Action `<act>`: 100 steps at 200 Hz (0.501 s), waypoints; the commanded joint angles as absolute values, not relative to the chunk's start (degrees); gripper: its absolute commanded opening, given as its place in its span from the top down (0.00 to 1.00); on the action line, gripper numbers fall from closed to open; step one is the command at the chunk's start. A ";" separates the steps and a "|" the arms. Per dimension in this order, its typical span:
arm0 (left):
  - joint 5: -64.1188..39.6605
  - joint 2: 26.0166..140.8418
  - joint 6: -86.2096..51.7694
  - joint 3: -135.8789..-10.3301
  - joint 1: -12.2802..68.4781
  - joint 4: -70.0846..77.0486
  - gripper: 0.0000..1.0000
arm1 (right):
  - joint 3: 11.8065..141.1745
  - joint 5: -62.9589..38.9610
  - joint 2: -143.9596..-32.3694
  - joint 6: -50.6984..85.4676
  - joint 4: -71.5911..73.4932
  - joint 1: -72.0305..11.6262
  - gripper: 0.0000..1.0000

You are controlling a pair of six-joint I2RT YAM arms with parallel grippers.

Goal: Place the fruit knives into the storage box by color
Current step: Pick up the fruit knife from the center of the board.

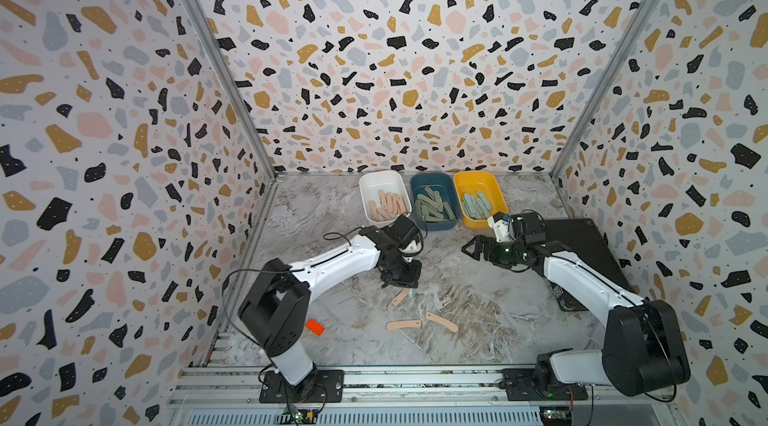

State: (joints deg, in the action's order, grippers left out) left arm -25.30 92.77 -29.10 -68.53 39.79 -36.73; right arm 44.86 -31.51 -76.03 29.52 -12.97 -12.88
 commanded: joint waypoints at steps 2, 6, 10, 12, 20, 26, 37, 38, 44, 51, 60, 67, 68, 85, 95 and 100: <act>-42.66 89.18 -36.79 -64.11 37.85 -18.85 1.00 | 41.06 -40.57 -72.34 39.17 1.30 -13.19 0.00; -43.82 88.80 -37.29 -63.57 37.84 -16.99 1.00 | 40.12 -41.74 -72.26 41.01 3.98 -13.18 0.00; -44.81 88.64 -37.78 -63.12 37.88 -15.53 1.00 | 39.31 -42.87 -72.30 42.96 6.96 -13.25 0.00; -45.17 88.61 -37.86 -62.87 37.84 -14.96 1.00 | 38.94 -43.57 -72.33 43.94 8.64 -13.27 0.00; -46.72 88.47 -38.56 -61.93 37.84 -12.73 1.00 | 37.31 -45.88 -72.84 48.17 15.36 -13.55 0.00; -47.64 88.54 -39.75 -61.12 37.85 -10.95 1.00 | 36.42 -47.56 -73.51 51.13 20.24 -13.91 0.00; -49.41 88.77 -41.31 -59.82 37.73 -7.27 1.00 | 35.87 -50.28 -75.43 55.35 28.58 -14.84 0.01; -49.62 88.77 -41.44 -59.70 37.76 -6.88 1.00 | 35.86 -50.54 -75.64 55.75 29.10 -14.94 0.01; -50.48 88.74 -42.57 -58.92 37.79 -4.74 1.00 | 36.11 -51.32 -76.66 57.41 31.79 -15.51 0.03; -51.24 88.65 -43.66 -58.16 37.77 -2.33 1.00 | 36.48 -51.97 -77.85 58.79 34.61 -16.25 0.06; -52.03 88.34 -44.51 -57.43 37.78 -0.14 1.00 | 36.96 -52.29 -79.20 60.18 37.12 -17.33 0.13; -52.43 88.16 -44.82 -57.15 37.71 0.79 1.00 | 37.25 -52.53 -80.10 61.08 38.52 -18.10 0.21; -52.50 88.20 -44.82 -57.14 37.71 0.83 1.00 | 37.26 -52.59 -80.17 61.21 38.82 -18.23 0.21; -53.58 87.82 -45.36 -56.73 37.70 2.49 1.00 | 37.36 -53.23 -82.66 64.64 44.51 -19.69 0.34; -54.15 87.50 -45.86 -56.27 37.60 3.96 1.00 | 37.35 -53.95 -84.68 67.79 49.28 -20.35 0.40; -54.38 87.33 -46.12 -55.96 37.62 4.83 1.00 | 37.35 -54.35 -85.76 69.57 52.06 -20.74 0.43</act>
State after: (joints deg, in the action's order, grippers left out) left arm -50.24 88.73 -43.70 -56.99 37.71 -3.86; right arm 35.94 -50.63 -82.85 60.23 36.07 -19.20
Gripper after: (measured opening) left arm 0.103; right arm 0.627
